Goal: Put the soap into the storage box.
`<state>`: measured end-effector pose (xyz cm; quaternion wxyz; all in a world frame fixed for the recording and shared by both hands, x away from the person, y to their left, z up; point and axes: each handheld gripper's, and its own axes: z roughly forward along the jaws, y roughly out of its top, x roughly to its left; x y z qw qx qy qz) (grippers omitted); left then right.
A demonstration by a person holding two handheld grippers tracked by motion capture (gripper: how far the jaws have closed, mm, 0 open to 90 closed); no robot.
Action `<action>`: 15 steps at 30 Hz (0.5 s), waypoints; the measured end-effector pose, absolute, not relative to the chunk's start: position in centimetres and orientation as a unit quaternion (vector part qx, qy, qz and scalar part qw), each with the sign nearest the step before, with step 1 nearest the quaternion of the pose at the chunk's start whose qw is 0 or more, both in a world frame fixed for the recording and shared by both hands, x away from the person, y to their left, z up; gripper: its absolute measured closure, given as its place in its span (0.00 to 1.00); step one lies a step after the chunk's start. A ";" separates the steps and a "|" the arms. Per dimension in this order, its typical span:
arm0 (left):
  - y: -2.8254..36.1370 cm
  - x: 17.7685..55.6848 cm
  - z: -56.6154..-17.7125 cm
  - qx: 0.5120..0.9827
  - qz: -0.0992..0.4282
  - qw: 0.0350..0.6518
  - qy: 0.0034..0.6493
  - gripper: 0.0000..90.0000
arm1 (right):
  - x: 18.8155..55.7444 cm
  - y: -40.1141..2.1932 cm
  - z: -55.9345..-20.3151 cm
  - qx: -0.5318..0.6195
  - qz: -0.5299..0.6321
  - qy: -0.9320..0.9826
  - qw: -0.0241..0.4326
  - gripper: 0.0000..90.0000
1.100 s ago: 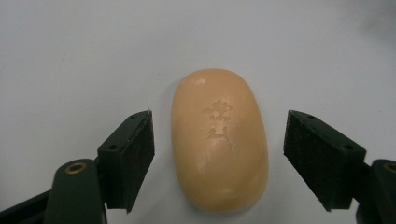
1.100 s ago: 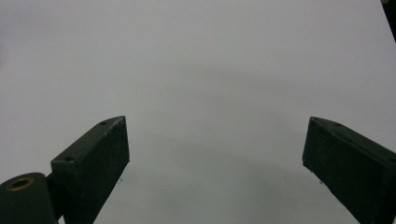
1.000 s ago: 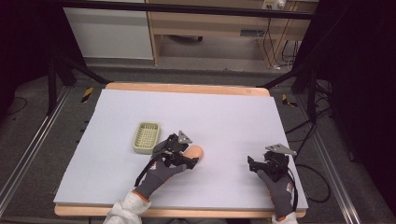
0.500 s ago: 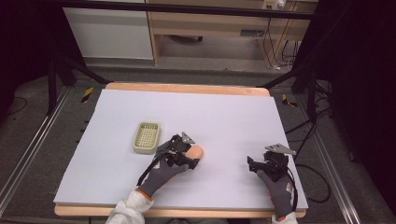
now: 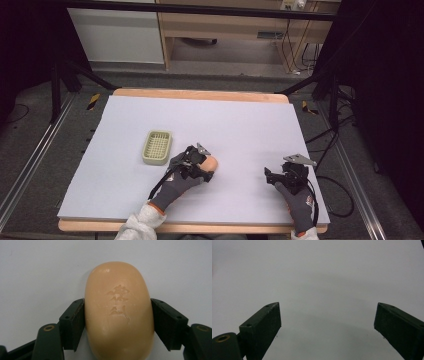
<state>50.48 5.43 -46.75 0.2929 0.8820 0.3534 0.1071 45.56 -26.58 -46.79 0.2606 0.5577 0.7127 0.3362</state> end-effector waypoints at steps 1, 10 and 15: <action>5.4 50.5 -46.7 0.882 0.107 0.292 0.353 0.34 | 45.6 -26.6 -46.8 0.557 0.335 0.714 0.261 0.09; 5.3 50.5 -46.6 0.883 0.106 0.289 0.356 0.35 | 45.6 -26.6 -46.8 0.556 0.333 0.715 0.262 0.08; 5.4 50.3 -46.2 0.884 0.106 0.291 0.350 0.35 | 45.6 -26.6 -46.8 0.558 0.335 0.713 0.261 0.08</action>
